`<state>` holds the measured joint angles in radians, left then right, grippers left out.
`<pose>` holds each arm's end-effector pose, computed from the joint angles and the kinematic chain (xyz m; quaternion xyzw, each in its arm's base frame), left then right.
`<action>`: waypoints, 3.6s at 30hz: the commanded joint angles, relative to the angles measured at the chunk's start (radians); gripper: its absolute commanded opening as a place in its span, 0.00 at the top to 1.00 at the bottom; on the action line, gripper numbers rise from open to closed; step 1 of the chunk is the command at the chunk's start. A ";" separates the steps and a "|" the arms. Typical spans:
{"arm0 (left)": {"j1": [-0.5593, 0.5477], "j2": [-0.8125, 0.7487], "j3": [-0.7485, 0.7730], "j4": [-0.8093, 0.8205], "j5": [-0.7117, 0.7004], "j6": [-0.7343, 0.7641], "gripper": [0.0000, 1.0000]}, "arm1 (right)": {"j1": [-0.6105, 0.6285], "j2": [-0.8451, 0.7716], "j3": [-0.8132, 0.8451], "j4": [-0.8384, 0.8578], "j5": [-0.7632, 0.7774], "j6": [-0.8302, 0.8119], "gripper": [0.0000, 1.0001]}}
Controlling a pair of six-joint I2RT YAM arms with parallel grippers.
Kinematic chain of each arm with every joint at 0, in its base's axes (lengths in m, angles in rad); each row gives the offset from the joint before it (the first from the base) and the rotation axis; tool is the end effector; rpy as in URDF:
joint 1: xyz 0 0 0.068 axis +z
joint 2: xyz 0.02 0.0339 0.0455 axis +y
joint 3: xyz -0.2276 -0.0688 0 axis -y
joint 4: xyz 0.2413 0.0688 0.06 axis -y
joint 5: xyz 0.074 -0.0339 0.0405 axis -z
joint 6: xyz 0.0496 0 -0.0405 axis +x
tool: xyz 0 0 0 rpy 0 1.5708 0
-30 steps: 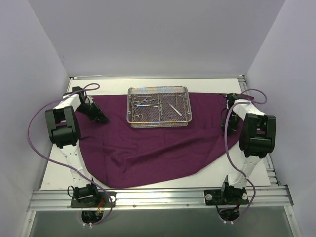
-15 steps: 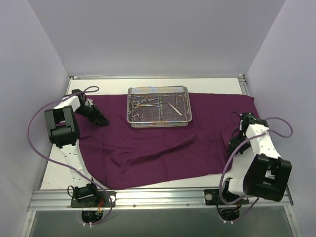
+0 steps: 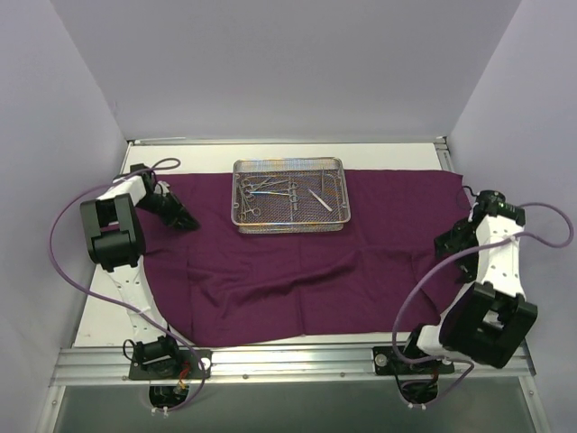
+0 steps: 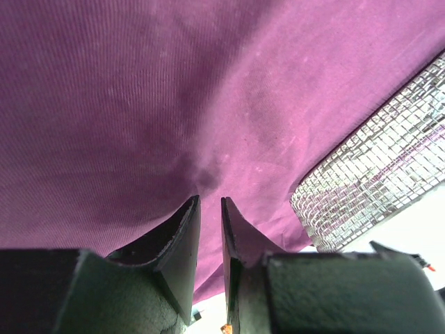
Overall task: Open and lay out the surgical kit
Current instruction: Smooth out the surgical kit at the center of the board.
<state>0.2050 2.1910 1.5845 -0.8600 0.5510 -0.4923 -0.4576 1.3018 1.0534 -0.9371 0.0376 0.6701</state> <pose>0.3938 0.0554 0.0948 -0.3150 0.9080 -0.2760 0.0108 0.2276 -0.1142 0.2172 0.5275 0.8275 0.0020 0.1923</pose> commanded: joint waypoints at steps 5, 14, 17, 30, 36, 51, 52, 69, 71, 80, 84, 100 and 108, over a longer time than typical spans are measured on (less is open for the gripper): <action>0.011 -0.082 0.022 0.001 0.007 0.008 0.73 | 0.101 0.270 0.212 0.066 -0.016 -0.319 0.16; 0.019 -0.105 -0.012 0.030 0.012 -0.005 0.73 | 0.163 0.364 0.161 0.142 -0.054 -0.282 0.39; 0.022 -0.102 -0.015 0.032 0.013 -0.006 0.73 | 0.165 0.384 0.154 0.159 -0.041 -0.259 0.48; 0.024 -0.085 0.012 0.015 0.012 0.000 0.73 | 0.201 0.485 0.165 0.228 -0.048 -0.201 0.50; 0.025 -0.076 0.020 0.007 0.010 0.004 0.73 | 0.215 0.458 0.120 0.230 -0.048 -0.164 0.57; 0.027 -0.039 0.038 0.003 0.021 0.012 0.73 | 0.215 0.372 0.074 0.199 -0.041 -0.168 0.53; 0.025 -0.039 0.040 0.003 0.021 0.012 0.73 | 0.215 0.366 0.074 0.190 -0.038 -0.168 0.53; 0.030 -0.036 0.040 0.009 0.027 0.008 0.73 | 0.215 0.402 0.002 0.273 -0.010 -0.170 0.62; 0.031 -0.033 0.042 0.007 0.027 0.008 0.73 | 0.215 0.410 0.005 0.274 -0.008 -0.172 0.62; 0.031 -0.025 0.046 0.009 0.029 0.006 0.73 | 0.203 0.448 0.028 0.296 0.001 -0.176 0.62; 0.031 -0.022 0.048 0.009 0.027 0.003 0.73 | 0.200 0.455 0.052 0.285 0.001 -0.179 0.62; 0.031 -0.007 0.035 0.021 0.026 0.001 0.73 | 0.074 0.329 0.014 0.182 0.088 -0.193 1.00; 0.033 0.001 -0.012 0.067 0.036 -0.018 0.73 | -0.253 0.183 -0.032 0.045 0.315 -0.058 1.00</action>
<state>0.2302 2.1811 1.5860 -0.8402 0.5568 -0.4976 -0.6418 1.5265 1.0382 -0.7361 0.1707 0.5072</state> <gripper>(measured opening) 0.273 0.053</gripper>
